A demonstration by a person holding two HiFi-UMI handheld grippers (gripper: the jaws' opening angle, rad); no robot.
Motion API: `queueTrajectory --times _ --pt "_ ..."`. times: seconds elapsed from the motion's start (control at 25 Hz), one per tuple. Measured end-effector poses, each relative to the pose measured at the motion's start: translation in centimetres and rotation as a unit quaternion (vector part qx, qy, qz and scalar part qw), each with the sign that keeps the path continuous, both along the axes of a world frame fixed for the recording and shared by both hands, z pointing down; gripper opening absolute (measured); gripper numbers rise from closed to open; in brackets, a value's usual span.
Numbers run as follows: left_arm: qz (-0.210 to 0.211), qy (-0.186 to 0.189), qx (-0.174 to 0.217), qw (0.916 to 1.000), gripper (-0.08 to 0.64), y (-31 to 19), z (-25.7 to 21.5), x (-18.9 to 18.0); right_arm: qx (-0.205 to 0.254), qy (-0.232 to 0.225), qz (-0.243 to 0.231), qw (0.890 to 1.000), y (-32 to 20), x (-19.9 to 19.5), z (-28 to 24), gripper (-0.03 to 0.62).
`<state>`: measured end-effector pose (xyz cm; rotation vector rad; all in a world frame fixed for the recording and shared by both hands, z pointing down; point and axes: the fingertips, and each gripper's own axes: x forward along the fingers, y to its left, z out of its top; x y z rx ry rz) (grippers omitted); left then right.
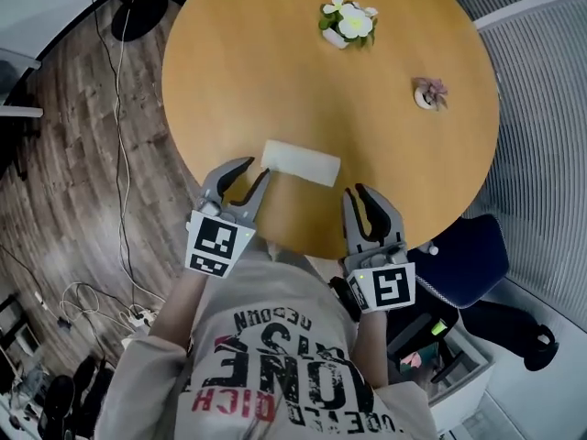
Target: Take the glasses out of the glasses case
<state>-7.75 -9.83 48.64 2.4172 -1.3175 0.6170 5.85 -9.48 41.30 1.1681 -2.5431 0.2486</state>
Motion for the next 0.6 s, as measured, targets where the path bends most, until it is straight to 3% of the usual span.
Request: queueTrajectory --times 0.12,0.28,0.6 --pt "0.01 -0.011 -0.027 0.9995 0.133 0.4 2.5 0.3 -0.015 0.025 -0.029 0.999 0.1 -0.9 2.3 0.077" --pt "0.024 -0.033 -0.062 0.9973 0.143 0.8 5.8 0.7 -0.019 0.105 -0.057 0.993 0.0 -1.1 5.1 0.104" --pt "0.062 -0.085 -0.094 0.99 0.149 0.5 9.6 0.9 -0.004 0.271 -0.137 0.953 0.0 -1.9 10.8 0.144"
